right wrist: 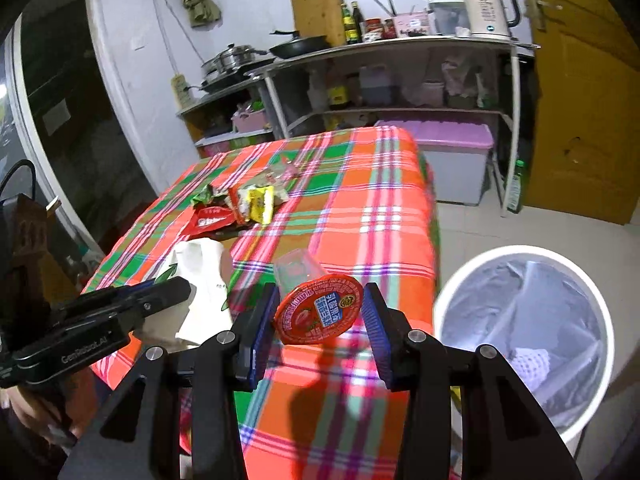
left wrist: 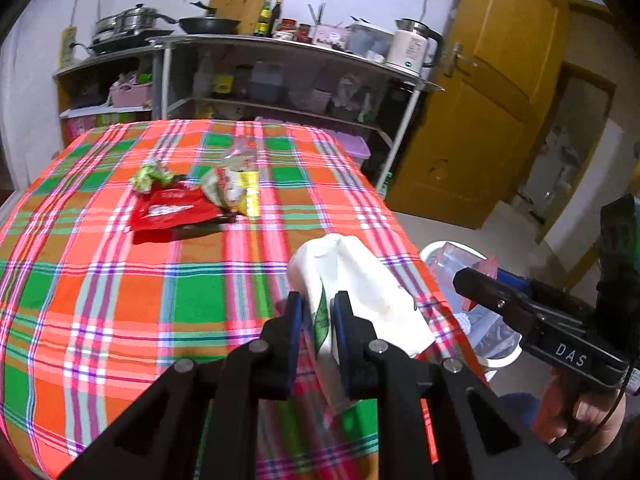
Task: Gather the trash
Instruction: 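Carry the white paper and red-lidded cup over the white bin and release both, then move both open tools back over the table toward the remaining wrappers, then grasp the red bag with the left tool while the right tool grasps the yellow snack packet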
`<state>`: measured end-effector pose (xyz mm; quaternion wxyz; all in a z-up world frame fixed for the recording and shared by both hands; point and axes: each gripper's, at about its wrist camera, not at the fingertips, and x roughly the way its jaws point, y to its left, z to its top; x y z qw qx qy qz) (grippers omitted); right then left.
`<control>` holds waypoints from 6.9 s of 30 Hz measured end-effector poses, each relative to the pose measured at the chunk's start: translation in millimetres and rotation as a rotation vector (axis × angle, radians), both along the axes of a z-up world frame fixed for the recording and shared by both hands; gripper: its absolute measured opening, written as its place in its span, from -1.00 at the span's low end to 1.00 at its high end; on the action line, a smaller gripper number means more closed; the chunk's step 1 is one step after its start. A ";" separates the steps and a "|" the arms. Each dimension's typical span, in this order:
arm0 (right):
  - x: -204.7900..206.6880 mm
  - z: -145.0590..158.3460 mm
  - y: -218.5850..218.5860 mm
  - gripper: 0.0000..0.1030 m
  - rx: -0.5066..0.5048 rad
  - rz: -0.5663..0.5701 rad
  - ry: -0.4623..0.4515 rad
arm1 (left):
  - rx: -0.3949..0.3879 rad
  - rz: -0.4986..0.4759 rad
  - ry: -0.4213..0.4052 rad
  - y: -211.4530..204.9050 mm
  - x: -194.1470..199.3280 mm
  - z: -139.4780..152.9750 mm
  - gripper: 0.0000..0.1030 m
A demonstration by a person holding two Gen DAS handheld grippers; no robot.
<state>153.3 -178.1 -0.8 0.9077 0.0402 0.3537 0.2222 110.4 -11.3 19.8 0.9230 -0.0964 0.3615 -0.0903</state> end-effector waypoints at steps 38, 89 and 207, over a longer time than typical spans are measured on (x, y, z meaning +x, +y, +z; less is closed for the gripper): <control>-11.8 -32.0 -157.3 -0.15 0.016 -0.347 0.081 | 0.043 -0.333 0.074 -156.9 59.7 -27.0 -0.67; -25.1 -5.9 -107.2 -0.06 0.022 -0.259 0.035 | 0.047 -0.207 -0.018 -100.7 20.5 1.7 -0.39; 125.2 -28.1 165.4 -0.47 -0.146 0.121 0.054 | -0.145 0.048 0.038 129.7 52.3 -37.6 -0.89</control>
